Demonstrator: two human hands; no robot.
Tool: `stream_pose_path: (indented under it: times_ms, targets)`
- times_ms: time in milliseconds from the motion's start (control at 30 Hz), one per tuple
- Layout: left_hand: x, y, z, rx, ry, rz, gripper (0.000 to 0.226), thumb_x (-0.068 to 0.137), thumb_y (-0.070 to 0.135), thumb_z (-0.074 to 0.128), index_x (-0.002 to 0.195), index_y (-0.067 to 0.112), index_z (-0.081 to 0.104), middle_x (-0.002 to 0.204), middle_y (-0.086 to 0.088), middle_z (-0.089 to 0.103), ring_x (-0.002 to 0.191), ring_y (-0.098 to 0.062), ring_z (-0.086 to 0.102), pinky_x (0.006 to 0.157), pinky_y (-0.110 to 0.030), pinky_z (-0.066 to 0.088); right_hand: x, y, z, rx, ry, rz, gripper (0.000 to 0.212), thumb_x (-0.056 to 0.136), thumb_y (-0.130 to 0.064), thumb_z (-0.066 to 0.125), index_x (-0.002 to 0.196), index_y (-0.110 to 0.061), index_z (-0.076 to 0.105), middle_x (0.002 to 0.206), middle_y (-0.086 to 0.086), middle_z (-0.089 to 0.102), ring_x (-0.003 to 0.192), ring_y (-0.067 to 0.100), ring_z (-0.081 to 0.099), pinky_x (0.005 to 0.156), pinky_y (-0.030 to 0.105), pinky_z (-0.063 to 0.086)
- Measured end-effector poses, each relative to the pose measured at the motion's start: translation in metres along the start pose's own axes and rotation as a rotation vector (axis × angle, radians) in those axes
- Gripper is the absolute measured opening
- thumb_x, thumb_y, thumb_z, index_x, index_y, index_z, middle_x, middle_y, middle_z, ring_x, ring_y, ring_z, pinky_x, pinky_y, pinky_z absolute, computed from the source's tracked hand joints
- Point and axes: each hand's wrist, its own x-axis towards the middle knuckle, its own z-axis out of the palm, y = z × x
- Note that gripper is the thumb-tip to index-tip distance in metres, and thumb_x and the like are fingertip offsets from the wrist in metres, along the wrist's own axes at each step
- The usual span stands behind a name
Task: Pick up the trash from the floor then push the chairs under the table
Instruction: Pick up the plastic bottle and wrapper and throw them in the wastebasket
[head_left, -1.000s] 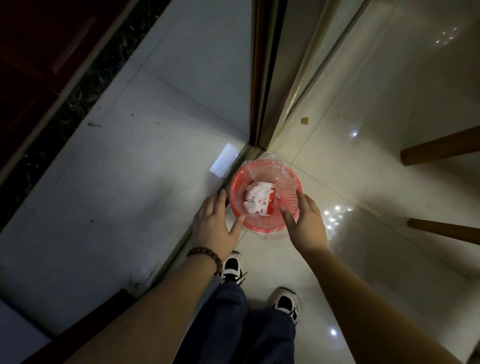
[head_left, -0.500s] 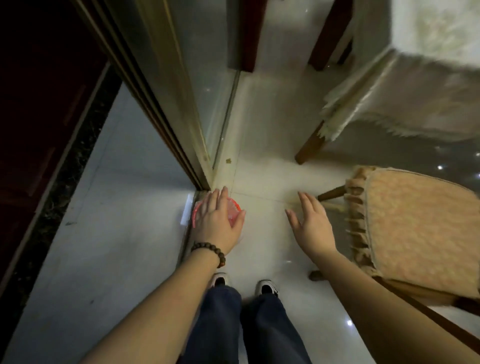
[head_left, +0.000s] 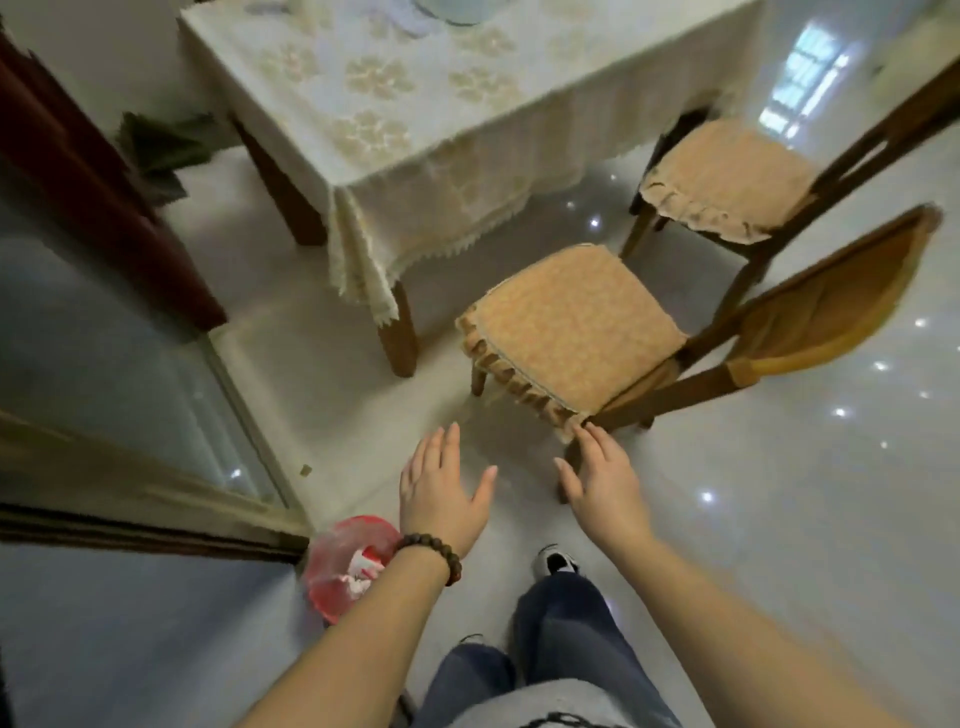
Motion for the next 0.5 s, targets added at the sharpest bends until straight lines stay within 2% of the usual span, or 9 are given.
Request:
stream_pose_path:
  times_ms: [133,267,500]
  targets:
    - [-0.011,0.054,0.034,0.05,-0.132,0.198,0.073,0.093,0.058,0.037,0.151,0.023,0.012,0.158,0.0,0.017,0.146,-0.017,0.008,0.119,-0.039,0.011,-0.039,0.063,-0.023,0.056,0.092,0.244,0.057,0.095,-0.042,0.045,0.144,-0.015,0.033,0.152,0.007,0.031,0.14,0.022,0.026,0.114,0.035,0.02]
    - [-0.029,0.117,0.068,0.076,-0.253,0.384,0.072,0.093,0.057,0.038,0.151,0.022,0.013,0.158,0.0,0.018,0.145,-0.017,0.009,0.119,-0.039,0.011,-0.084,0.124,-0.059,0.07,0.223,0.44,0.057,0.095,-0.038,0.047,0.143,-0.011,0.036,0.151,0.009,0.032,0.139,0.023,0.028,0.114,0.033,0.02]
    - [-0.048,0.247,0.127,0.145,-0.34,0.668,0.071,0.093,0.055,0.04,0.149,0.017,0.02,0.155,-0.005,0.025,0.144,-0.021,0.017,0.118,-0.041,0.016,-0.14,0.228,-0.122,0.174,0.445,0.709,0.054,0.097,-0.035,0.044,0.143,-0.01,0.034,0.151,0.012,0.031,0.139,0.025,0.026,0.115,0.035,0.021]
